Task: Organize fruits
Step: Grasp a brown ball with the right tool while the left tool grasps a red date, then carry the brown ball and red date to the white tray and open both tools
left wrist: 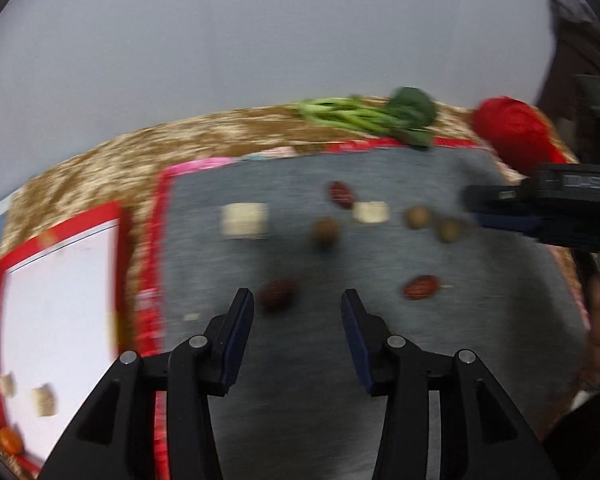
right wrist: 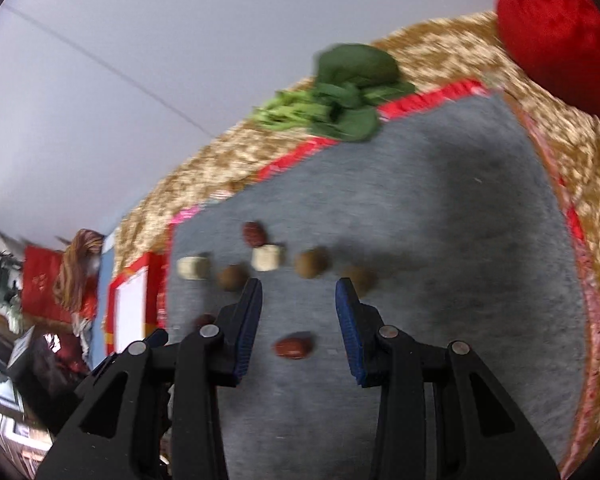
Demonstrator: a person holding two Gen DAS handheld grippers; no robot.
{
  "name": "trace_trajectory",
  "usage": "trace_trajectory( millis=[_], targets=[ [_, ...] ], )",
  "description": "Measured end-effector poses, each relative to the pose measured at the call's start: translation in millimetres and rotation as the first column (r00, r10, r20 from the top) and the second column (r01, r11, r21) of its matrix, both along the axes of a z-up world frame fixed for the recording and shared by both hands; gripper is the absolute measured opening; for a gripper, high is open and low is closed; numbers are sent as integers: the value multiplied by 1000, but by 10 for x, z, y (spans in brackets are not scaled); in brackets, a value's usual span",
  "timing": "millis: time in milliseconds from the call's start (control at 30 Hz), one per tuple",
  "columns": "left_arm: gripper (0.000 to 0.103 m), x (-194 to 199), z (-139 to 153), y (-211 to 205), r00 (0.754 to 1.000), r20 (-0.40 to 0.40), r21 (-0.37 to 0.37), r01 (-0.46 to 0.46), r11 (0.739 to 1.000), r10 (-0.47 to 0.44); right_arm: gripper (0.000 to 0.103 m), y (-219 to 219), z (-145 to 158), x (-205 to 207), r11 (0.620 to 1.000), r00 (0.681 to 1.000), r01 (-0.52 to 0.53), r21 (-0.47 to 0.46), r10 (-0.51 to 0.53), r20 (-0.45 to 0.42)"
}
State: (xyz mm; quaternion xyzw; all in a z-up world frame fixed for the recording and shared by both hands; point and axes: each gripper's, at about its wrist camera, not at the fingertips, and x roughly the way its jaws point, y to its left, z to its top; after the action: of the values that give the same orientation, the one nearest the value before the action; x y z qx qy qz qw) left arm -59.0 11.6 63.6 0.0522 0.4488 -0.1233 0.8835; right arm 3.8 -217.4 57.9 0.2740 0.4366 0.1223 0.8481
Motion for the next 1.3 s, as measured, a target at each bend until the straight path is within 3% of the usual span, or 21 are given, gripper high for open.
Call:
trace_trajectory(
  millis=[267,367,467,567,633,700,800,900,1033,1133,1300],
  targets=[
    [45,16,-95,-511,987,29,-33,161,986,-160,40,-128,-215,168,999,997,37,-39,-40,-69],
    [45,77,-157,-609,975,7,-69,221,973,-221,40,-94,-280,230,999,995,31,-40,-35,-93],
    [44,95,-255,-719,961,-20,-54,274,960,-276,39,-41,-325,275,997,994,24,-72,-31,-106],
    [29,158,-415,-798,949,-75,-42,304,952,-307,29,48,-357,307,988,993,14,-152,-31,-115],
    [29,202,-488,-805,949,-93,-48,299,953,-302,24,94,-352,307,977,993,10,-214,-34,-111],
    [28,221,-468,-802,948,-83,-70,301,951,-306,24,77,-342,289,978,994,13,-208,-36,-106],
    [28,236,-450,-775,954,-75,-106,282,954,-290,24,9,-291,241,986,995,18,-168,-35,-98],
    [28,184,-357,-700,959,-51,-107,273,956,-280,24,-23,-193,170,996,997,8,-91,-15,-71],
    [28,84,-147,-503,974,14,-82,228,970,-228,24,150,-12,92,997,999,-38,-73,38,0],
    [28,-8,16,-279,985,70,-44,161,986,-157,24,377,52,73,995,996,-88,-56,90,29],
    [28,-121,227,295,988,154,30,-35,999,30,24,842,111,56,984,983,-169,-46,172,68]
  ],
)
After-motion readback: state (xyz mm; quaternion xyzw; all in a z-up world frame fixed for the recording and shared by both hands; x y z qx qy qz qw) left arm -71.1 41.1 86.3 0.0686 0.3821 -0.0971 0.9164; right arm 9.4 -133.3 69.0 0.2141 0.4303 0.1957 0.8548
